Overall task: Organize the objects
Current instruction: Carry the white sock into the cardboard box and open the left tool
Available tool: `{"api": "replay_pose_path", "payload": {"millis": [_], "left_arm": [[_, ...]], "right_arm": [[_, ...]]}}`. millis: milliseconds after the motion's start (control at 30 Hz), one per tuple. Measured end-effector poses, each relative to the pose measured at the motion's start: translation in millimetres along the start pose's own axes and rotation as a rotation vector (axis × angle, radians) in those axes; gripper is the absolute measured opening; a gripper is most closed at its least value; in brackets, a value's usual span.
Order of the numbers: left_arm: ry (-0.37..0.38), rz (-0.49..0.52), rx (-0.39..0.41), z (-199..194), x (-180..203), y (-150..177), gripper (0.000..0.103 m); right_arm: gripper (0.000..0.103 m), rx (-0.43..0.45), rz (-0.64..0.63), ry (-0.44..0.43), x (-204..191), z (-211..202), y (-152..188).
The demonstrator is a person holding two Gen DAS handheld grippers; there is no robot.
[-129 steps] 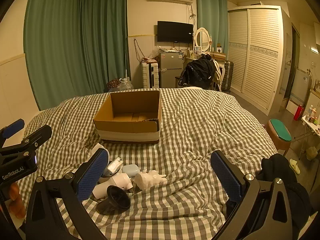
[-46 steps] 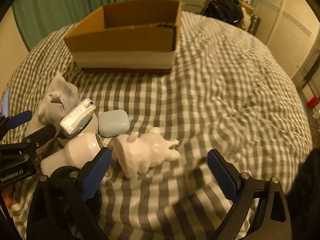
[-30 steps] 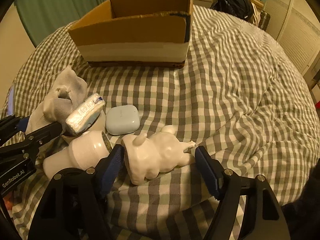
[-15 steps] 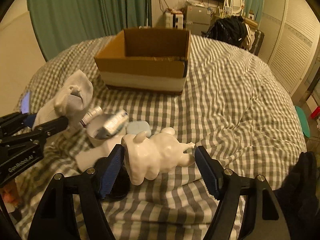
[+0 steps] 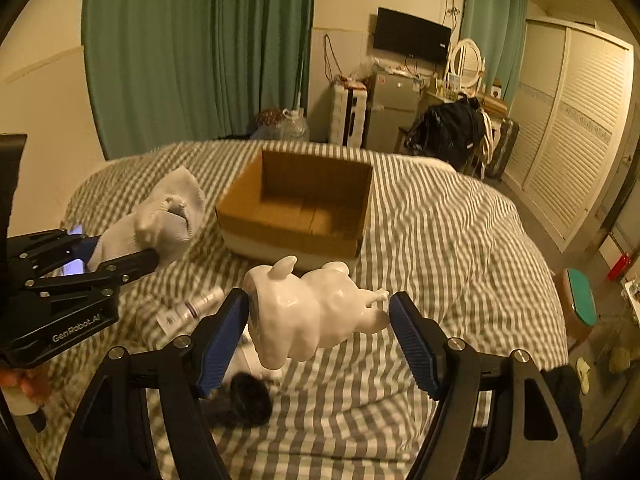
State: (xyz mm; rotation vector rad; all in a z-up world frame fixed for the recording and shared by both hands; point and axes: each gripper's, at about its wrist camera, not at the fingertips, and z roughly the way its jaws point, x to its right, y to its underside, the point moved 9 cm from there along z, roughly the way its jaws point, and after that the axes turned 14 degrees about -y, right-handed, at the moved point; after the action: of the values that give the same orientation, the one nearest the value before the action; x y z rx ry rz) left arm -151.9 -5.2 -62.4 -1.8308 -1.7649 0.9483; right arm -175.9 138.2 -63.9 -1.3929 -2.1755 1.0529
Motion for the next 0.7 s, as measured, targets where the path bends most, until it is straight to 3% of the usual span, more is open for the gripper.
{"api": "replay_pose_path", "payload": {"millis": [400, 433, 567, 633, 700], "left_arm": [[0.024, -0.006, 0.031, 38.1, 1.9, -90.9, 0.037], [0.025, 0.0, 0.031, 44.3, 3.7, -97.0, 0.037], [0.036, 0.009, 0.025, 74.0, 13.2, -114.8, 0.037], [0.032, 0.018, 0.011, 95.3, 18.6, -118.9, 0.037], [0.036, 0.017, -0.015, 114.9, 22.0, -114.9, 0.037]], "right_arm": [[0.07, 0.063, -0.03, -0.03, 14.5, 22.4, -96.7], [0.04, 0.066, -0.03, -0.038, 16.3, 27.8, -105.4], [0.035, 0.051, -0.006, -0.053, 30.8, 55.7, -131.1], [0.024, 0.015, -0.011, -0.059, 37.1, 80.6, -136.7], [0.021, -0.027, -0.008, -0.064, 44.2, 106.7, -133.9]]}}
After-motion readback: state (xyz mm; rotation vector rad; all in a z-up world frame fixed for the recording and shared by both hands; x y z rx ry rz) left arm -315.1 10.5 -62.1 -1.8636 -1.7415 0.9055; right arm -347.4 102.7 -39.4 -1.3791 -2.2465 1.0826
